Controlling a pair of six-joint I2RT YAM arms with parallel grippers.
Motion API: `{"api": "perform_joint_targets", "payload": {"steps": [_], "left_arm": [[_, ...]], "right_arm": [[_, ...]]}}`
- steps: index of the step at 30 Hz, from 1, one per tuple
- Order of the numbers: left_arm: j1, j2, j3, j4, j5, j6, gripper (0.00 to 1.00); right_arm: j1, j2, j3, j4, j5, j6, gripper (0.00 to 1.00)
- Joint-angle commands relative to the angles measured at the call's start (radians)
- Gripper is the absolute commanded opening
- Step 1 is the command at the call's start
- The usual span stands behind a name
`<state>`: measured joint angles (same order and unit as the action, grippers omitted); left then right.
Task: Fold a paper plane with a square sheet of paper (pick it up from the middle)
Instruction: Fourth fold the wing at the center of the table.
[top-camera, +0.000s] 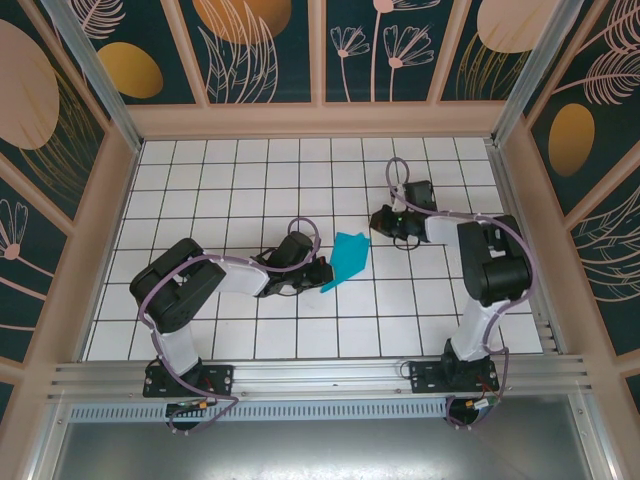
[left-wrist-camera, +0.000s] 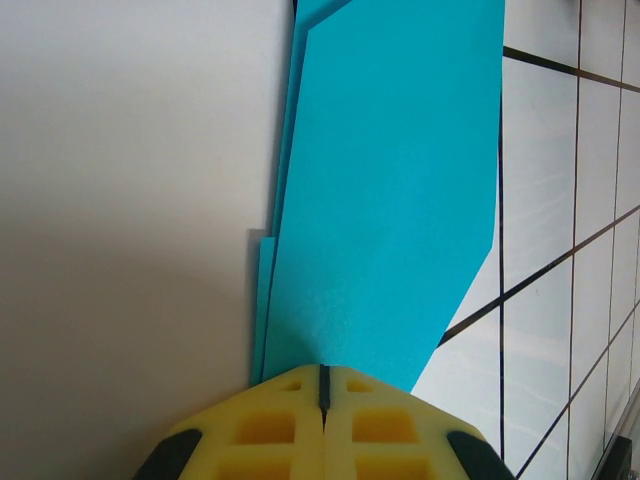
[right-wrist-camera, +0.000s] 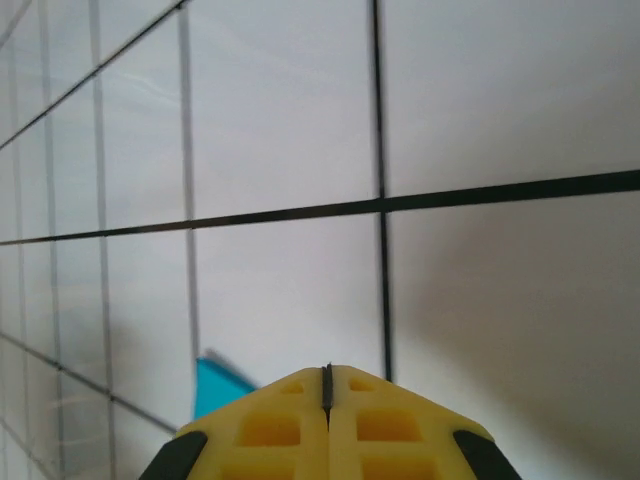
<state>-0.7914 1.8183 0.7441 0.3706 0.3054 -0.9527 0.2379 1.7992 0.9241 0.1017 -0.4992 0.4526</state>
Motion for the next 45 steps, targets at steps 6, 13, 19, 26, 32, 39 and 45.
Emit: {"api": "perform_joint_targets", "payload": {"steps": [6, 13, 19, 26, 32, 39, 45], "left_arm": [[-0.005, 0.019, -0.028, -0.159, -0.025, -0.011, 0.0], [-0.005, 0.018, -0.011, -0.16, -0.02, -0.01, 0.0], [-0.004, 0.003, 0.004, -0.165, -0.015, -0.007, 0.0], [-0.004, -0.038, 0.054, -0.179, -0.006, 0.011, 0.0], [-0.006, -0.092, 0.031, -0.118, 0.041, -0.05, 0.06], [-0.021, -0.074, 0.027, -0.134, 0.02, -0.061, 0.09], [-0.025, -0.052, -0.001, -0.118, 0.033, -0.075, 0.08]], "right_arm": [[0.171, -0.139, -0.153, 0.054, -0.077, 0.122, 0.0], [0.242, -0.069, -0.17, 0.11, -0.106, 0.181, 0.0], [0.246, -0.004, -0.145, 0.07, -0.099, 0.159, 0.0], [0.244, 0.047, -0.137, 0.0, -0.029, 0.123, 0.0], [0.244, 0.056, -0.142, -0.02, 0.001, 0.118, 0.0], [0.244, 0.065, -0.144, -0.021, 0.001, 0.12, 0.0], [0.244, 0.072, -0.142, -0.029, 0.007, 0.12, 0.0]]}}
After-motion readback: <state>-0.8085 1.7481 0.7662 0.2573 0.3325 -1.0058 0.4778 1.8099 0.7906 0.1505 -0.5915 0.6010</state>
